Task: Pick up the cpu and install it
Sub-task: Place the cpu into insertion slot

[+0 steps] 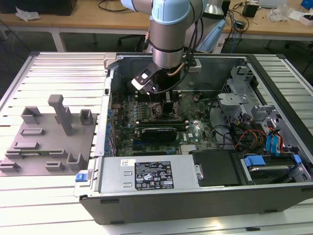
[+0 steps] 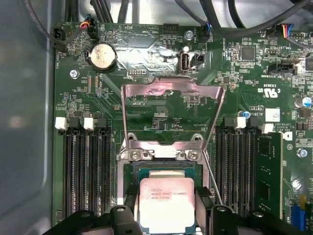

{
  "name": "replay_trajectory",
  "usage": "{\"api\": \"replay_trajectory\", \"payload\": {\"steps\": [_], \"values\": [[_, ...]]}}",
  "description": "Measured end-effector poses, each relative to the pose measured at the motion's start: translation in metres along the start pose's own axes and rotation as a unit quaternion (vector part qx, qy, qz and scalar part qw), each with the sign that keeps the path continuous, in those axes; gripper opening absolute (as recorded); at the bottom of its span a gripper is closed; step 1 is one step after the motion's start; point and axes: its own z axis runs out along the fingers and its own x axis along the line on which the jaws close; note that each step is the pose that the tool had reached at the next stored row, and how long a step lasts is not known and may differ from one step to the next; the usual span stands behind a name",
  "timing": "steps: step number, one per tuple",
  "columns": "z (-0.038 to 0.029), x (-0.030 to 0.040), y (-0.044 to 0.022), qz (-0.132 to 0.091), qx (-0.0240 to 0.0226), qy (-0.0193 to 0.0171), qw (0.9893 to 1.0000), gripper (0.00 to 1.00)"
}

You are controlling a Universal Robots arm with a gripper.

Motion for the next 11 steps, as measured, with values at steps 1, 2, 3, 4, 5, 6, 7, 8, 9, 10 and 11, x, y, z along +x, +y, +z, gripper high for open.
{"api": "replay_trajectory", "payload": {"steps": [1,2,3,4,5,6,7,8,9,10,11], "values": [[0.0004,0.0002,0.0,0.0,0.0,0.0012,1.0,0.54],[0.0009,0.0004,0.0,0.0,-0.0001,0.0029,1.0,0.54],[0.001,0.0004,0.0,0.001,0.0,0.0032,1.0,0.54],[0.0011,0.0004,0.0,0.001,0.0,0.0033,1.0,0.54],[0.0011,0.0005,0.0,0.001,0.0,0.0033,1.0,0.54],[0.0011,0.0005,0.0,0.001,0.0,0.0033,1.0,0.54],[0.0012,0.0005,0.0,0.002,0.0,0.0033,1.0,0.54],[0.0012,0.0005,0.0001,0.002,0.0,0.0033,1.0,0.54],[0.0012,0.0005,0.0001,0.002,-0.0001,0.0033,1.0,0.54],[0.0006,0.0005,0.0001,0.002,-0.0002,0.0035,1.0,0.54],[-0.0002,0.0005,0.0002,0.002,-0.0002,0.0036,1.0,0.54]]}}
